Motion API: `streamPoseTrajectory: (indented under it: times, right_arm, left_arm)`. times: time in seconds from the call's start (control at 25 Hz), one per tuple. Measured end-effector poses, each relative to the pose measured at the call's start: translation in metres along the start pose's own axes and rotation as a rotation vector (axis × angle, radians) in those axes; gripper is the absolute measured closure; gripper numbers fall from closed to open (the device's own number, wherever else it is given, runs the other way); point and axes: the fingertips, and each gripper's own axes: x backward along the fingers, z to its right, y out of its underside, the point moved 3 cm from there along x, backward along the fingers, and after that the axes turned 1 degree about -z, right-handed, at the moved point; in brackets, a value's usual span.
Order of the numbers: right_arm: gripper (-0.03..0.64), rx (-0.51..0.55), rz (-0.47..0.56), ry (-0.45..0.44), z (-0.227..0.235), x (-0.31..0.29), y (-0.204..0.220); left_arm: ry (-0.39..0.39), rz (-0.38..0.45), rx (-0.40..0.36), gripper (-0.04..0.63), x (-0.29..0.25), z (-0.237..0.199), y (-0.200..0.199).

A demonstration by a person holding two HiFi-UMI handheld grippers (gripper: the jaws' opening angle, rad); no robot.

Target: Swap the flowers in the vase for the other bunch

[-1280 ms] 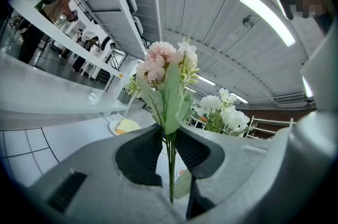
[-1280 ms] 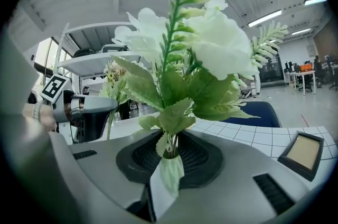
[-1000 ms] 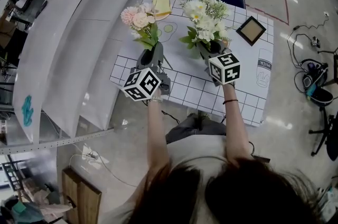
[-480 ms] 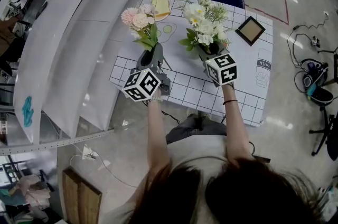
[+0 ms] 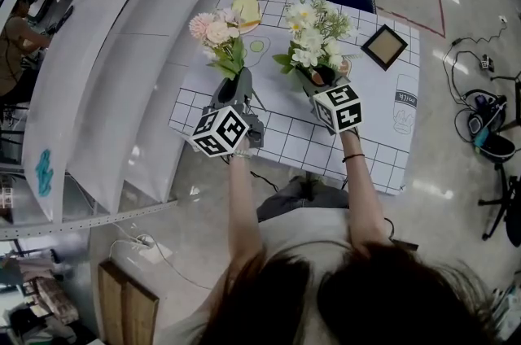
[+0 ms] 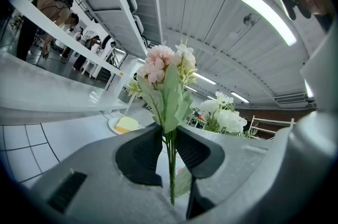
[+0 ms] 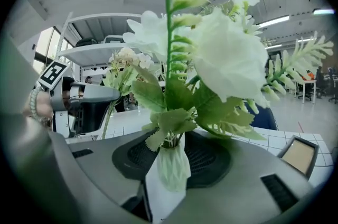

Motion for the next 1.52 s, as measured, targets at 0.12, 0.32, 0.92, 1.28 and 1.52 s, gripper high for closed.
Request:
streamPoseTrajectory:
  times: [0.12, 0.32, 0.92, 1.28, 1.52]
  right_arm:
    - [0.509, -0.006, 0.002, -0.008, -0.001, 0.0, 0.001]
    - [0.502, -0.017, 0.005, -0.019, -0.002, 0.001, 0.002]
    - [0.489, -0.051, -0.014, -0.052, -0.001, 0.007, 0.013]
    - [0.49, -0.093, 0.027, -0.066, 0.012, 0.021, 0.007]
    - [0.496, -0.102, 0.032, -0.14, 0.006, 0.03, 0.006]
  left_arm:
    - [0.0, 0.0, 0.0, 0.515, -0.001, 0.001, 0.001]
    - [0.0, -0.006, 0.0, 0.515, -0.002, 0.004, 0.002]
    - [-0.005, -0.015, 0.004, 0.515, -0.002, 0.009, 0.01]
    - [-0.009, -0.005, 0.011, 0.515, 0.001, 0.011, 0.014]
    - [-0.014, 0.011, 0.018, 0.515, 0.005, 0.015, 0.014]
